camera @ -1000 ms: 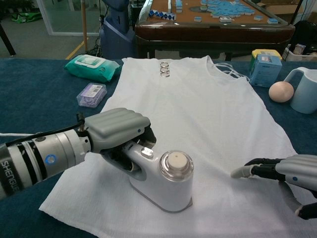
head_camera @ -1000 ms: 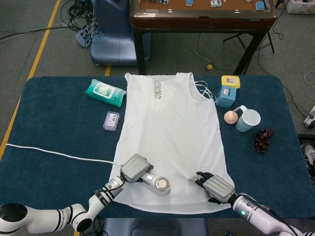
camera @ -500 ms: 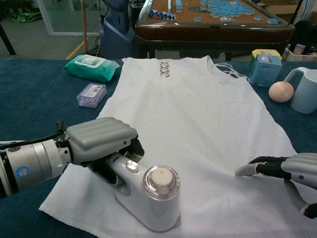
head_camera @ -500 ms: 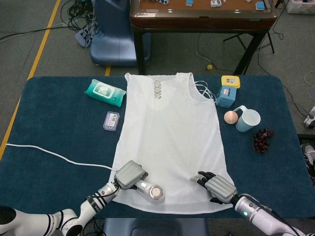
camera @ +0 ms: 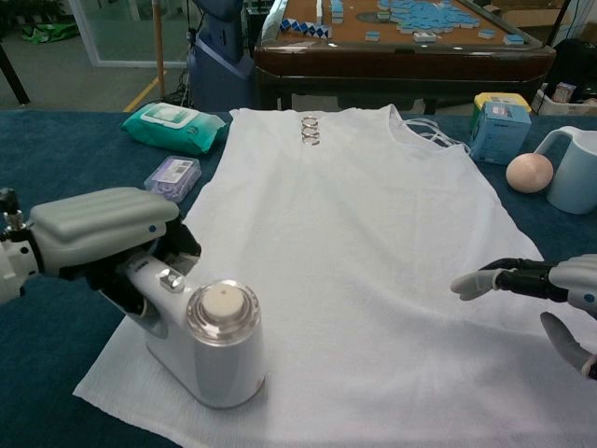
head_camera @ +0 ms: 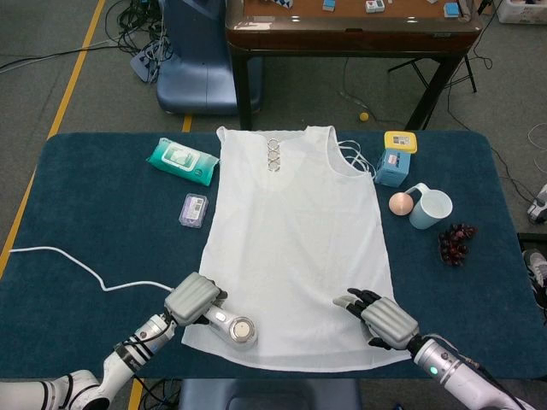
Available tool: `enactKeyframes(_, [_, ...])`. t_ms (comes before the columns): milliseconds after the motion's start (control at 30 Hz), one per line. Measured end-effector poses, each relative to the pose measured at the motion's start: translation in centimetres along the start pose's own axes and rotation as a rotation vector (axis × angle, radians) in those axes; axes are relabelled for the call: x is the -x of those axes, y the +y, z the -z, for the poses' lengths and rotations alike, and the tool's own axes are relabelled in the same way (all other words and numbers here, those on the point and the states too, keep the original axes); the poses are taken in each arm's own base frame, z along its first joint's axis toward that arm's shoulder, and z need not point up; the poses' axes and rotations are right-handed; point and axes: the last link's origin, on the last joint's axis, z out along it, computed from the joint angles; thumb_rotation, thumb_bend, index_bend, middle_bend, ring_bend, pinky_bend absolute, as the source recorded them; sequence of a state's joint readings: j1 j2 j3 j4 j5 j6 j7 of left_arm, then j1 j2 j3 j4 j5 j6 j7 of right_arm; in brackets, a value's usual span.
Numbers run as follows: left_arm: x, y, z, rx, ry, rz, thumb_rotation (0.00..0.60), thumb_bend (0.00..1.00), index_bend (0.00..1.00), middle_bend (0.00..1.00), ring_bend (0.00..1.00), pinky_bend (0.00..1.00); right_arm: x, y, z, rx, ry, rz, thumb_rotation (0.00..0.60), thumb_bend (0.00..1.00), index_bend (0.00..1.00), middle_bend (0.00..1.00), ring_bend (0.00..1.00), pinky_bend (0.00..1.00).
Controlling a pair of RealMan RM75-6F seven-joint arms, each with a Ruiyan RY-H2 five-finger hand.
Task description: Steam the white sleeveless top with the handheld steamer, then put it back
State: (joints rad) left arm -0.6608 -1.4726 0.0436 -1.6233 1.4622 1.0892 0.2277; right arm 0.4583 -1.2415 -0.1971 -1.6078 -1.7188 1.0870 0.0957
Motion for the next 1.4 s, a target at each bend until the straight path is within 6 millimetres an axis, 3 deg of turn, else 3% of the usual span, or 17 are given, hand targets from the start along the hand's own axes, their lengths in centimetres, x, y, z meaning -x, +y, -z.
enactKeyframes(100, [-1.5,-2.0,0.7,-0.071,0.055,0.03,0.6,0.12,0.84,0.73,0.61,0.66,-1.7,0.3,0.4,0.008,0.079,0.012,0.6,0.4,0.03,0.16,0.06,0.14])
enactKeyframes(200, [-2.2,-3.9,1.1,-0.136,0.089,0.053,0.6,0.12,0.84,0.73,0.61,0.66,-3.8,0.6,1.1,0.026,0.156,0.036,0.6,0.3,0.03,0.16,0.06,0.14])
enactKeyframes(500, [-2.9,-9.5,1.5,-0.29,0.156,0.075,0.6,0.12,0.84,0.73,0.61,0.65,-9.2,0.6,3.6,0.093,0.329,0.111,0.6,0.25,0.02,0.16,0.06,0.14])
enactKeyframes(933, [-1.3,-16.1,1.8,-0.473,0.205,0.098,0.6,0.12,0.84,0.73,0.61,0.6,-9.1,1.3,5.4,0.156,0.339,0.104,0.6,0.25,0.01,0.16,0.06,0.14])
enactKeyframes(1267, [0.7,-16.7,1.2,-0.514,0.199,0.137,0.6,0.12,0.81,0.7,0.6,0.6,-8.9,1.5,5.7,0.166,0.34,0.092,0.6,0.25,0.01,0.16,0.06,0.14])
enactKeyframes(1400, [1.2,-16.7,1.1,-0.526,0.192,0.138,0.6,0.11,0.7,0.64,0.57,0.58,-8.9,1.8,5.9,0.176,0.347,0.083,0.6,0.25,0.01,0.16,0.06,0.14])
